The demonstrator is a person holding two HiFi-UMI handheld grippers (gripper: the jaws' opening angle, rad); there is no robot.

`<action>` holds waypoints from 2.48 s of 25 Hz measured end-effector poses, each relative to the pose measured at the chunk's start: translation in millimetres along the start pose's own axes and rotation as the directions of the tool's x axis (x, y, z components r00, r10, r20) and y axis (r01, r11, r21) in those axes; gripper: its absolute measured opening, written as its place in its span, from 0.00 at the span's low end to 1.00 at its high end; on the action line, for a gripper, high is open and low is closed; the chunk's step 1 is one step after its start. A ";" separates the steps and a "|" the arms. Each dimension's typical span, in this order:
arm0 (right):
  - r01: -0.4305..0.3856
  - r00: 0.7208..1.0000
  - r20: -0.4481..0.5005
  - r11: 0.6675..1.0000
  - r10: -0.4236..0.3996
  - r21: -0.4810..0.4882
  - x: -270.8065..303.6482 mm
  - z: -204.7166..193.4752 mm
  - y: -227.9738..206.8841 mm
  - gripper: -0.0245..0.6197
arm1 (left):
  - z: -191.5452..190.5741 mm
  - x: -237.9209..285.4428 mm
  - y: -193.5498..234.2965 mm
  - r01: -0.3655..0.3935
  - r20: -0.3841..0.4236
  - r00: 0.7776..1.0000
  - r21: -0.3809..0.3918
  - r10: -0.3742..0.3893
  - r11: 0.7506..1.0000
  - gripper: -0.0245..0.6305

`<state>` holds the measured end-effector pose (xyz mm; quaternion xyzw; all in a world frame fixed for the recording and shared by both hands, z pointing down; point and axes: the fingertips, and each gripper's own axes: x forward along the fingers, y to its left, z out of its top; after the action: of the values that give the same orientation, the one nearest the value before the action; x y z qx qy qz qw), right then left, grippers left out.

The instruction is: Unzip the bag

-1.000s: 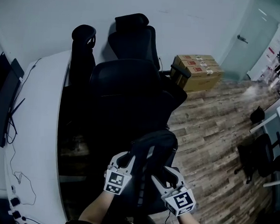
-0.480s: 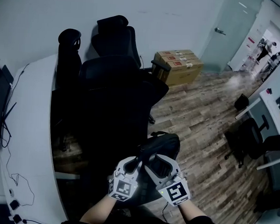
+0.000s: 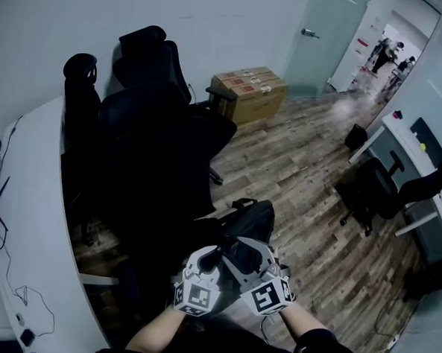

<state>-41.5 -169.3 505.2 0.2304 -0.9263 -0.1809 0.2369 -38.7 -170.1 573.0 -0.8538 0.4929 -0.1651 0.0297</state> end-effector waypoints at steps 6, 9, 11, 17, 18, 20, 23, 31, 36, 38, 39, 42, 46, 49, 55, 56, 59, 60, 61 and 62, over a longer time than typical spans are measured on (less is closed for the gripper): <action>0.050 0.997 -0.045 0.986 -0.058 -0.159 -22.9 -8.8 8.1 0.36 | 4.6 -11.8 -38.7 0.064 0.000 0.998 0.055 -0.064 0.996 0.16; 0.039 0.997 -0.056 0.968 -0.054 -0.247 -31.4 -9.8 16.2 0.36 | 6.9 -16.1 -52.2 0.083 -0.002 0.997 0.068 -0.083 0.994 0.16; 0.023 0.997 -0.060 0.952 -0.043 -0.306 -34.8 -8.6 22.9 0.35 | 7.4 -20.3 -56.5 0.094 -0.004 0.996 0.078 -0.094 0.993 0.16; -0.048 0.993 -0.113 0.847 -0.015 -0.529 -45.0 -10.0 41.5 0.30 | 8.6 -28.5 -72.5 0.109 -0.019 0.994 0.131 -0.108 0.985 0.16; -0.068 0.991 -0.132 0.822 -0.009 -0.566 -45.9 -11.4 44.6 0.30 | 8.2 -29.4 -75.3 0.111 -0.023 0.994 0.142 -0.109 0.984 0.16; -0.109 0.985 -0.173 0.771 -0.002 -0.627 -46.8 -14.7 50.4 0.28 | 7.1 -30.8 -80.4 0.117 -0.031 0.993 0.164 -0.114 0.980 0.15; -0.116 0.980 -0.196 0.728 -0.026 -0.676 -48.6 -17.2 53.4 0.18 | 7.7 -32.2 -89.8 0.131 -0.035 0.991 0.187 -0.127 0.974 0.15; -0.016 1.000 -0.015 0.980 0.013 -0.196 -62.6 2.5 42.4 0.18 | 10.4 -39.6 -91.0 0.143 -0.022 0.990 0.156 -0.141 0.977 0.15; 0.005 0.995 0.102 0.997 -0.013 0.080 -74.3 3.8 27.9 0.18 | 11.2 -38.8 -89.1 0.147 -0.026 0.989 0.135 -0.144 0.980 0.15; 0.027 0.986 0.155 0.981 -0.057 0.190 -81.4 2.2 20.1 0.18 | 12.1 -39.0 -89.7 0.148 -0.029 0.989 0.136 -0.145 0.980 0.15; 0.043 0.981 0.172 0.969 -0.087 0.245 -85.0 0.0 15.8 0.17 | 12.5 -39.1 -90.0 0.148 -0.030 0.989 0.137 -0.145 0.979 0.15; 0.075 0.975 0.167 0.927 -0.145 0.368 -91.4 -14.4 8.2 0.15 | 12.7 -38.4 -90.0 0.148 -0.031 0.989 0.141 -0.145 0.979 0.15; 0.081 0.972 0.157 0.877 -0.175 0.473 -92.9 -30.7 7.8 0.15 | 12.1 -37.5 -89.5 0.151 -0.030 0.988 0.143 -0.148 0.978 0.15; 0.067 0.965 0.176 0.834 -0.193 0.547 -95.8 -34.9 5.1 0.15 | 11.8 -36.7 -91.9 0.156 -0.032 0.988 0.143 -0.153 0.977 0.15; 0.070 0.967 0.166 0.833 -0.191 0.549 -92.5 -35.1 -1.4 0.15 | 13.7 -35.1 -91.7 0.155 -0.031 0.988 0.146 -0.153 0.977 0.15; 0.070 0.966 0.173 0.842 -0.190 0.536 -91.4 -35.0 -2.2 0.14 | 13.6 -34.5 -91.5 0.155 -0.030 0.988 0.145 -0.152 0.977 0.15; 0.074 0.966 0.176 0.853 -0.190 0.516 -88.5 -34.0 -4.2 0.11 | 13.5 -33.4 -89.7 0.154 -0.029 0.988 0.135 -0.152 0.979 0.15; 0.075 0.966 0.176 0.855 -0.190 0.512 -87.8 -33.6 -4.9 0.11 | 13.5 -33.7 -88.8 0.155 -0.029 0.988 0.128 -0.153 0.980 0.15; 0.076 0.966 0.174 0.858 -0.189 0.508 -87.1 -32.7 -5.4 0.11 | 13.6 -34.4 -87.6 0.156 -0.029 0.988 0.121 -0.154 0.980 0.15; 0.077 0.968 0.168 0.859 -0.186 0.507 -86.6 -30.8 -5.9 0.11 | 14.0 -35.0 -86.2 0.158 -0.029 0.987 0.114 -0.155 0.981 0.15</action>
<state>44.3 -136.8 497.1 0.3261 -0.9433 0.0237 0.0571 21.3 -97.7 569.4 -0.8851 0.4141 -0.2036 0.0611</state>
